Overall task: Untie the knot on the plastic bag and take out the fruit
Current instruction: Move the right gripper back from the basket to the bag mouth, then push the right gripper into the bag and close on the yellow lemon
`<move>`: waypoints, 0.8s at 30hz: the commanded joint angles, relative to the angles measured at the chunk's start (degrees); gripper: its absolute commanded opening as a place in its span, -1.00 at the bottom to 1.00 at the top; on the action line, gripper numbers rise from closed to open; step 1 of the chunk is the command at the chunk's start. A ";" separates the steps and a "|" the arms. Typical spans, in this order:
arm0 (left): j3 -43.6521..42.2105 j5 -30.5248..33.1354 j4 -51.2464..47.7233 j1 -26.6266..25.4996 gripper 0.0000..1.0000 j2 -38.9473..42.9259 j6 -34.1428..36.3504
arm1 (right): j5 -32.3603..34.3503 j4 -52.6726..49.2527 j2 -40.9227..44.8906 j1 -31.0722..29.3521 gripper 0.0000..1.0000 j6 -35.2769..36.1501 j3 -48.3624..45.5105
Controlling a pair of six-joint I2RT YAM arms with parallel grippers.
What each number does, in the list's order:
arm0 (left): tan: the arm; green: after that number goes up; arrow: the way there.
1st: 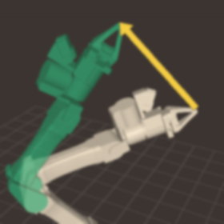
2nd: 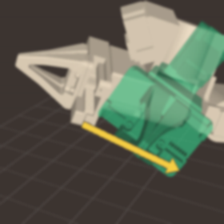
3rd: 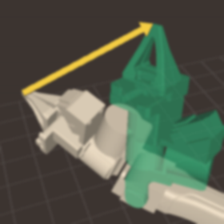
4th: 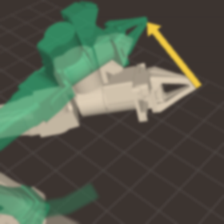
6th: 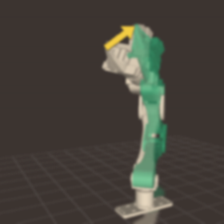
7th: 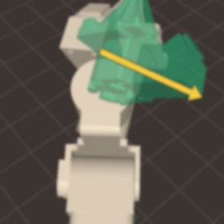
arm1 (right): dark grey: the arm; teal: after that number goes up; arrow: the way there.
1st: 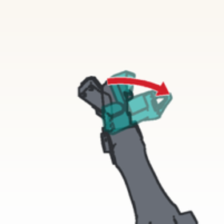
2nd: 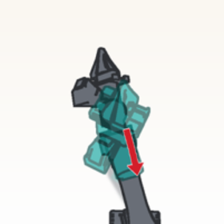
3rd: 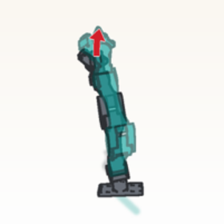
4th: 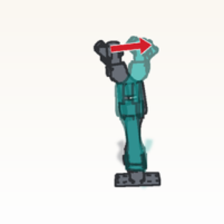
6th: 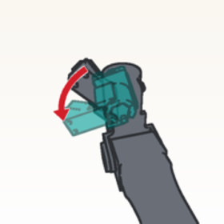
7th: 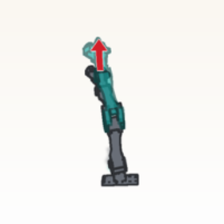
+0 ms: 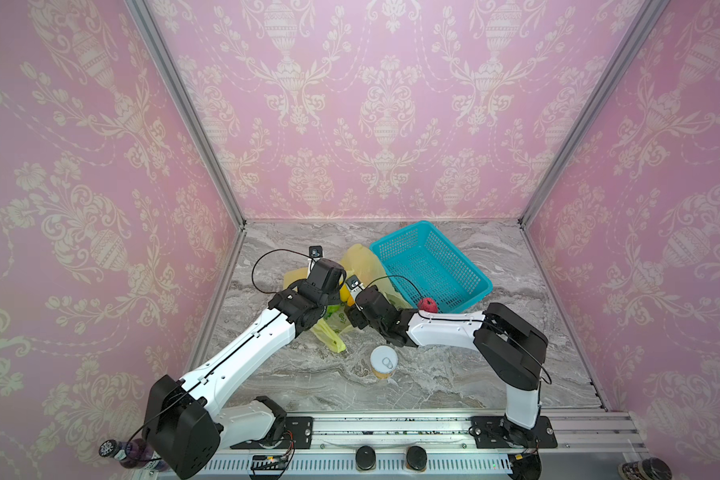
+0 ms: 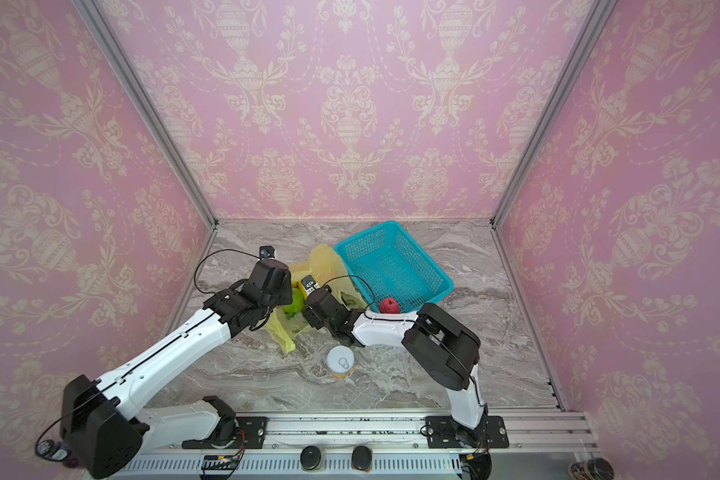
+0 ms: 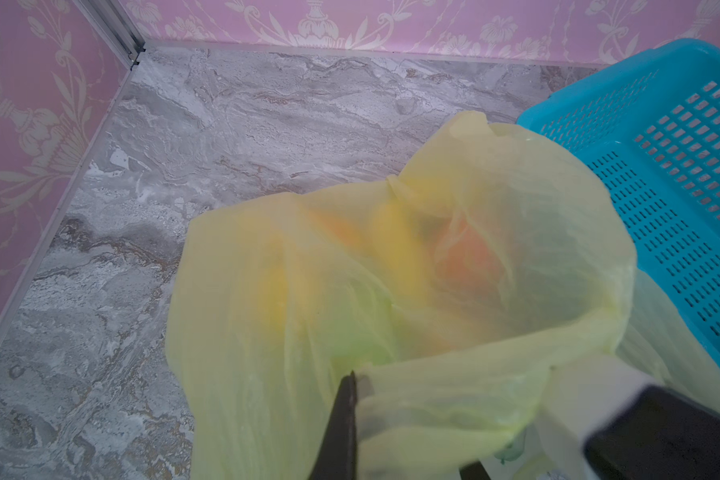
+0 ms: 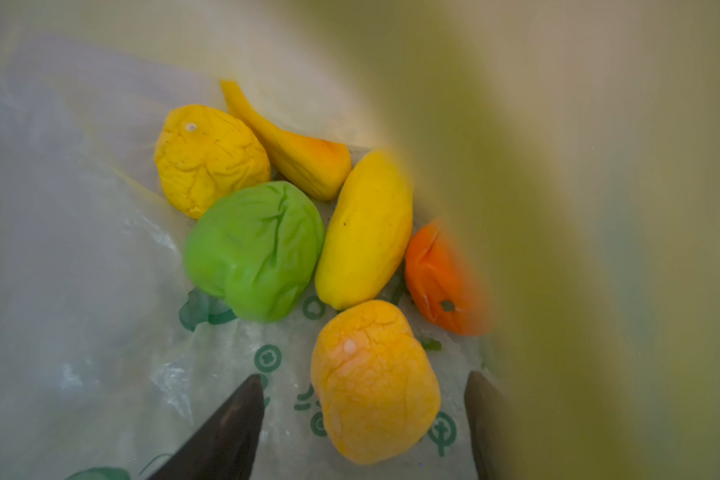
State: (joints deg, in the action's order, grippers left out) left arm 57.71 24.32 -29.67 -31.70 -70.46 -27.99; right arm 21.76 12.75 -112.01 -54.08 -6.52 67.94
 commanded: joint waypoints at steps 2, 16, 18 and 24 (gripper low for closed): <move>-0.33 0.15 -0.74 0.31 -1.00 1.64 0.30 | 2.93 -6.14 -3.52 1.73 0.67 -4.51 5.59; -0.25 0.42 -0.92 0.26 -1.00 1.55 0.48 | -2.90 -7.81 -9.87 3.61 0.39 -8.01 10.73; -0.14 -0.31 -0.89 0.24 -1.00 1.38 0.40 | -3.47 -7.40 -9.83 3.67 0.31 -8.24 10.40; -0.32 0.23 -0.70 0.29 -1.00 1.72 0.46 | -4.47 -6.01 -6.09 3.68 -0.02 -8.74 7.25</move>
State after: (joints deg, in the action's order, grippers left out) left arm 57.69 24.32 -29.67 -31.70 -70.04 -27.97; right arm 18.59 6.72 -121.03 -50.63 -13.76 77.19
